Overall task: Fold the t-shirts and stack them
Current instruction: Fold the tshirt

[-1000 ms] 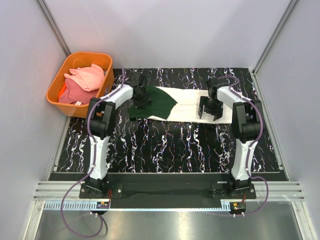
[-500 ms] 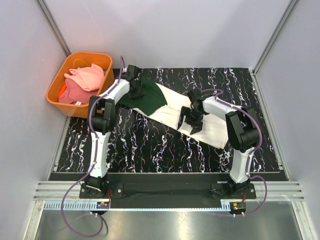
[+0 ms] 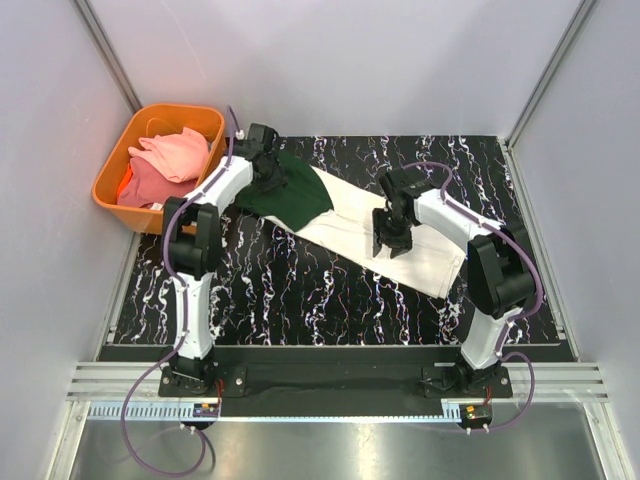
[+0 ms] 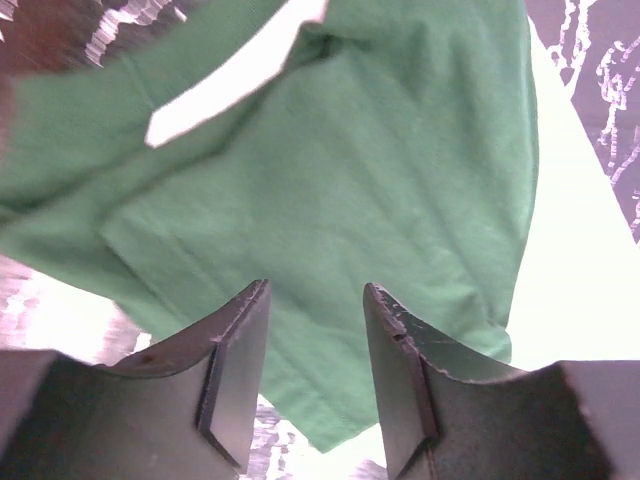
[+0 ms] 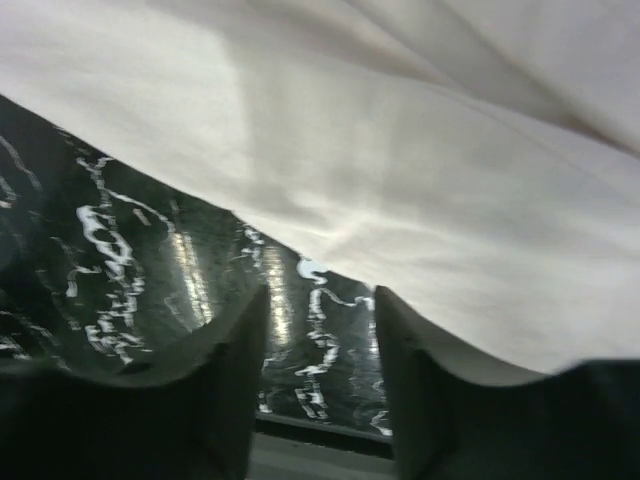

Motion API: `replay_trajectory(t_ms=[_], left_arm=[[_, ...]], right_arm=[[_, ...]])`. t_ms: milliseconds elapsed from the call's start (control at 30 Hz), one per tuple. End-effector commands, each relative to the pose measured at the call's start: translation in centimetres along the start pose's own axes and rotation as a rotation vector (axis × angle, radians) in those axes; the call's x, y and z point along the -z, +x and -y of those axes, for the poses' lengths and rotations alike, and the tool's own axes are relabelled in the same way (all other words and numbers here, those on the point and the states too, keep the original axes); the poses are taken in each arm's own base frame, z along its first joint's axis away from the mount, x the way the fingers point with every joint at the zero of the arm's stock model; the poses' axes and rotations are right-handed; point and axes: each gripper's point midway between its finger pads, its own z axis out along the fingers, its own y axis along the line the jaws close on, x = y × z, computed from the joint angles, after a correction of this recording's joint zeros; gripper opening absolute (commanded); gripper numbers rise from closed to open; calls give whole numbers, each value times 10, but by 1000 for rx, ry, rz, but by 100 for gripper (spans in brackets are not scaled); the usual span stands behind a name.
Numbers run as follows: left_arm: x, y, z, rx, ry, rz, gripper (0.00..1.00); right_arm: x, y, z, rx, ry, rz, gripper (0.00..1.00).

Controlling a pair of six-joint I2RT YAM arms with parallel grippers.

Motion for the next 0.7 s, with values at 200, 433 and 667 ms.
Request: replay_trajectory(t_ms=[200, 433, 667], left_arm=[[-29, 40, 20, 113, 7, -84, 45], [-62, 48, 18, 108, 0, -121, 45], [-84, 45, 35, 136, 65, -150, 45]], right_arm=[[-15, -26, 43, 67, 161, 43, 22], [-44, -19, 49, 24, 150, -11, 17], [-60, 38, 23, -93, 18, -88, 18]])
